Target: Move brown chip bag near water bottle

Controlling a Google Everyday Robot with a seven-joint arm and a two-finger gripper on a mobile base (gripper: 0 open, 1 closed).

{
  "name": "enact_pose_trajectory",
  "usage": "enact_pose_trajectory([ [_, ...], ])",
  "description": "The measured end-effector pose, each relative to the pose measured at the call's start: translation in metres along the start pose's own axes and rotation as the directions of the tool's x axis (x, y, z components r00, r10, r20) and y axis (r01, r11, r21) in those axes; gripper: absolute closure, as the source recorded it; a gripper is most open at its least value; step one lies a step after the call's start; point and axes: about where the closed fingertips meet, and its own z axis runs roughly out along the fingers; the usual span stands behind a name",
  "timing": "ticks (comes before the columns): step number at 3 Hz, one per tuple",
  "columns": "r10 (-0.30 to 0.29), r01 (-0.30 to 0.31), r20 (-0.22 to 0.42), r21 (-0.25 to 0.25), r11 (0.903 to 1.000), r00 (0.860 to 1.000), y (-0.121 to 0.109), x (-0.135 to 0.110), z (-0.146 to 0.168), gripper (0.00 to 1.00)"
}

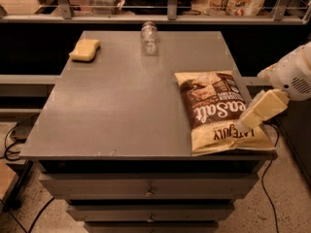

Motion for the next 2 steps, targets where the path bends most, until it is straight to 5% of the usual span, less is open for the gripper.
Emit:
enact_pose_trajectory([
  [1,0.09,-0.09,0.017,-0.003,0.9959,0.996,-0.001,0.005,0.032,0.04],
  [2,0.129,-0.128,0.021,-0.027,0.9913,0.991,-0.001,0.007,0.049,0.26],
])
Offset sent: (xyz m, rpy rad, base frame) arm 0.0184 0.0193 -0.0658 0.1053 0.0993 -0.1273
